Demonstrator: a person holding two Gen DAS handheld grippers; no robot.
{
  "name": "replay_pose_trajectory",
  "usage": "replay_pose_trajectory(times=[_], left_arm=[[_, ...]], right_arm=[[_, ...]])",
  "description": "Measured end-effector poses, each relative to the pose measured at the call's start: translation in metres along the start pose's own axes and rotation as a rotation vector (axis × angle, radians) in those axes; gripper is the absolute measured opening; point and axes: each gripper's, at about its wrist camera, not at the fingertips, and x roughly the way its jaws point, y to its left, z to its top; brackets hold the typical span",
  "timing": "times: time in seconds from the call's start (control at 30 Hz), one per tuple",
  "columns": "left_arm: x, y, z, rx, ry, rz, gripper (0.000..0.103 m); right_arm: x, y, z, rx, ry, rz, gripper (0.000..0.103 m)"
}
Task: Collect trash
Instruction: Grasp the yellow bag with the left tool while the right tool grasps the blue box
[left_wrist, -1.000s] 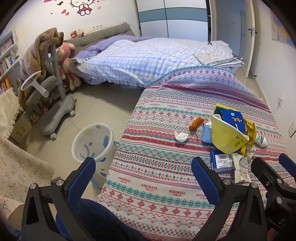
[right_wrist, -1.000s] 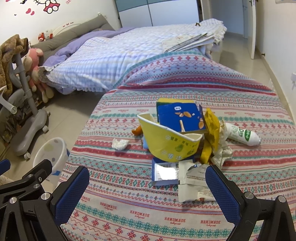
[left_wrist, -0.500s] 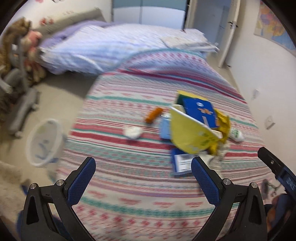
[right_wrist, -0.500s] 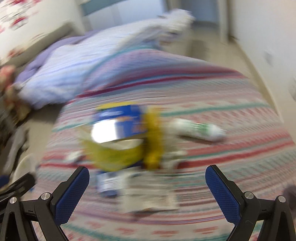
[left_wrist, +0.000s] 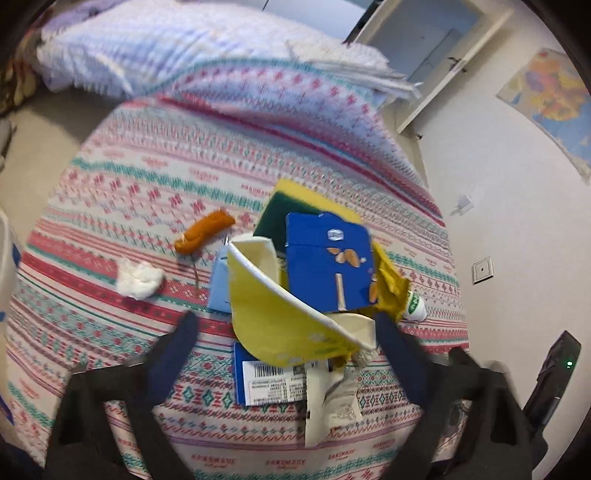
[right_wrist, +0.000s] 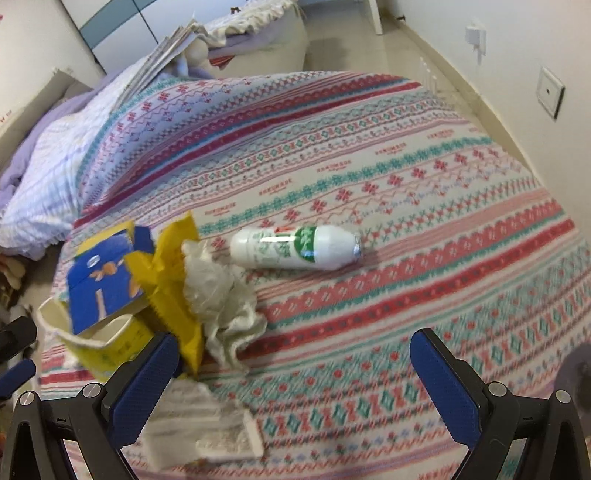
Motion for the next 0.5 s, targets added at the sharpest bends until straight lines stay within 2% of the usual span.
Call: replay_pose_trajectory(times=[0.03,0.17,0.3,0.4,0.5], left_arm=[[0.007,0.003,0.001,-0.018,0.021,-0.009,0.065],[0.022,0.02,-0.002,-0.064,0.05,-0.022,0.007],[0.013,0.026,-0.007,-0.058,0.035,-0.05,0.004],[0.002,0.026,-0.006,-0.021,0.011,-0.046,0.003],[-0.004,0.03,-0.004,-0.011,-0.006,-0.026,0.003]], right_arm=[[0.001,-0.001,0.003,0.005,-0.003,0.006,0.103],[0.002,0.016,0.012,-0.058,-0.028,0.054,0.103],[0.009,0.054,0.011,-0.196,-0.016,0.117,0.102],[0.016,0.083,0.012,-0.299,-0.013,0.159,0.094],[0.027,0.097,0.011,-0.333,0.008,0.165,0.084]])
